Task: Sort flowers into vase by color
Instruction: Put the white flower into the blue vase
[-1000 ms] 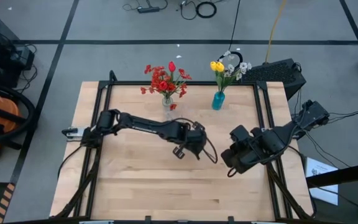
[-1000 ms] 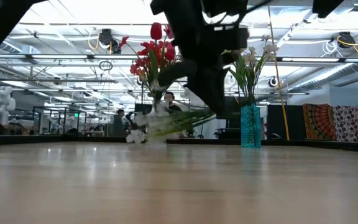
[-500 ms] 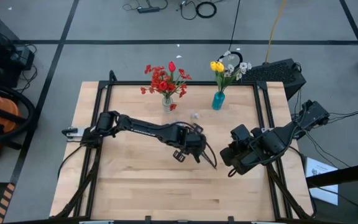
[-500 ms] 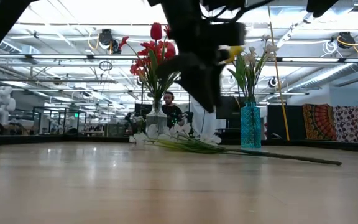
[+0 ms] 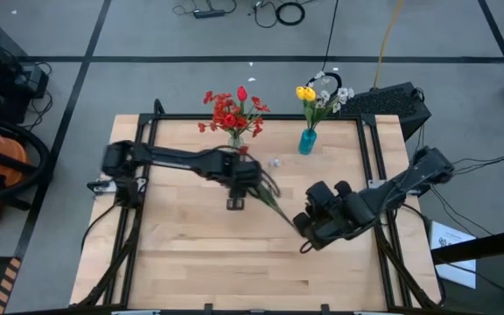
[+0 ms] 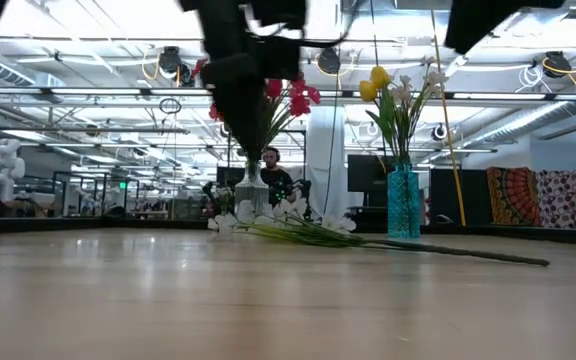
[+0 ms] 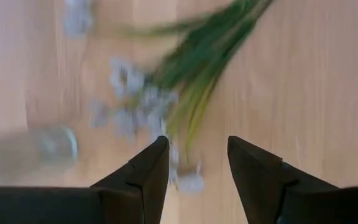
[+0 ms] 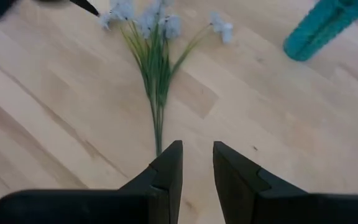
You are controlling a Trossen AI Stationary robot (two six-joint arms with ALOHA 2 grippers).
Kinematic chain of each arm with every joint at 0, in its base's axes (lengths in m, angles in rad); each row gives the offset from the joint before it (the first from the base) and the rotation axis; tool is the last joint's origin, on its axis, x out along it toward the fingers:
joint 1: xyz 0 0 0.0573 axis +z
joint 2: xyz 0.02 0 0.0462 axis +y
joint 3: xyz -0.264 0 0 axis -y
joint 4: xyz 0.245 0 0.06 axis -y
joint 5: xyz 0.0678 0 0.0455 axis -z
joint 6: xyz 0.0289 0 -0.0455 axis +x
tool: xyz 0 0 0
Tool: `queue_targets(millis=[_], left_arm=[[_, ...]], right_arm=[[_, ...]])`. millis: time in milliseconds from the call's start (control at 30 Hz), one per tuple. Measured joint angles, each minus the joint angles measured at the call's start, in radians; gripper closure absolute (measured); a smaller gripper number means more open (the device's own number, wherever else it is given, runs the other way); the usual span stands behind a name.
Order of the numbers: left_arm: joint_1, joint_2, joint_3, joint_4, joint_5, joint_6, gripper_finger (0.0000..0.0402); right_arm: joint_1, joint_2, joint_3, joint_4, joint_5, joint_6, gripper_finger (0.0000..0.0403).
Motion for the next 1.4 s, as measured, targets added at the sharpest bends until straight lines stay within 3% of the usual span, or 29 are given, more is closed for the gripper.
queue_targets(millis=[133, 300, 533, 633, 767, 1100, 1400], left_arm=[[0.008, -0.181, -0.224, 0.113, 0.0, -0.098, 0.0231], [-0.003, -0.414, -0.46, 0.195, -0.004, -0.258, 0.0231], [-0.041, -0.681, -0.658, 0.212, -0.059, -0.442, 0.0231], [-0.057, -0.753, -0.705, 0.216, -0.085, -0.5, 0.0231], [-0.079, -0.805, -0.742, 0.213, -0.093, -0.56, 0.0231], [-0.113, -0.814, -0.775, 0.214, -0.103, -0.615, 0.0231], [-0.118, -0.814, -0.775, 0.215, -0.117, -0.62, 0.023]], right_arm=[[-0.052, 0.015, 0.0, 0.056, -0.012, -0.075, 0.0323], [-0.157, 0.037, 0.0, 0.18, -0.131, -0.227, 0.032], [-0.28, 0.157, 0.0, 0.45, -0.334, -0.492, 0.0283], [-0.309, 0.226, 0.0, 0.457, -0.389, -0.545, 0.0261], [-0.338, 0.298, 0.0, 0.429, -0.451, -0.566, 0.0231], [-0.384, 0.415, 0.0, 0.407, -0.485, -0.633, 0.0156], [-0.444, 0.478, -0.003, 0.437, -0.557, -0.708, 0.0145]])
